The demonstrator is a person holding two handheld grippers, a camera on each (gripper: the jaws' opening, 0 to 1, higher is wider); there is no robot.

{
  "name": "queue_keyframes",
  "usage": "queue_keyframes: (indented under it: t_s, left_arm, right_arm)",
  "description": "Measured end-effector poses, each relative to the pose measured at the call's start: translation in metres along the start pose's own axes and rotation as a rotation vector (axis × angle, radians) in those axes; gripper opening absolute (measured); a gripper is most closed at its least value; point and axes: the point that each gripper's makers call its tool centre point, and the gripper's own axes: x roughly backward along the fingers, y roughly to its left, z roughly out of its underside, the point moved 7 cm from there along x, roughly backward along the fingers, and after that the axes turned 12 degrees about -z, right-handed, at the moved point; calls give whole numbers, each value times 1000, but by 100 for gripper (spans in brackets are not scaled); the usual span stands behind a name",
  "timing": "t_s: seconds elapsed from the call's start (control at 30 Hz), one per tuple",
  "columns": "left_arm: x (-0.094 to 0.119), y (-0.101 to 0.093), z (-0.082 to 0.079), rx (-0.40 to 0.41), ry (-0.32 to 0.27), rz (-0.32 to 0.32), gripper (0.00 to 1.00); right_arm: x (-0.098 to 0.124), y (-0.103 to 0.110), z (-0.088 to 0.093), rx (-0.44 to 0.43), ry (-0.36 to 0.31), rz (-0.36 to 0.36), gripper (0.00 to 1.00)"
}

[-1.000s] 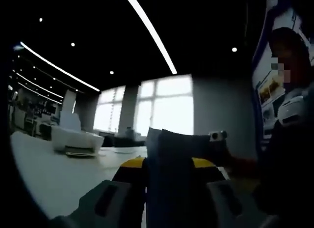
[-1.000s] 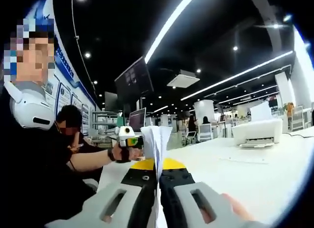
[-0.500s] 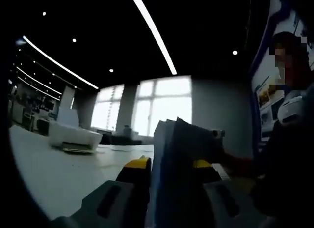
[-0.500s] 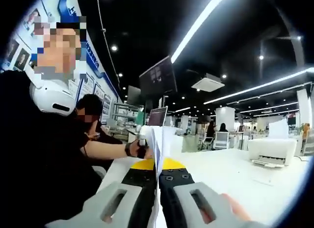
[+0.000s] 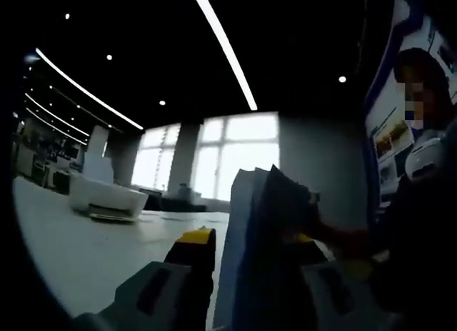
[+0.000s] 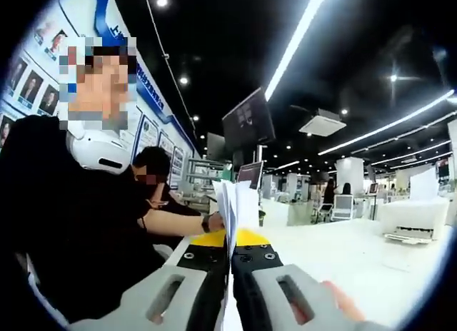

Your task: Organize the stack of printing papers by aligning and flattening the scattered papers on the table

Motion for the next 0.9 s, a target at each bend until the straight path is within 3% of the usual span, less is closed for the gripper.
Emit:
queue_keyframes:
  t_s: [0.27,0.43,0.63,0.7,0.8,0.9]
  left_arm:
    - [0,-7,5,11,24,44,42]
    - [2,-18,5,11,34,92,22]
    - [4,-30,-3,-12,31,115,6]
    - [4,-36,-8,-26,26,114,6]
    - [5,-40,-15,-89,23,65,6]
    - [8,-40,-22,-154,13,27,6]
  right_arm:
    - [-1,4,-3,1,-2,-43,0]
    - [1,0,-5,6,-20,-27,0]
    - [4,-6,-8,31,-36,52,0]
    - [11,-15,-9,48,-45,128,0]
    - [12,-22,-12,79,-35,224,0]
    - [9,-26,-14,102,-30,277,0]
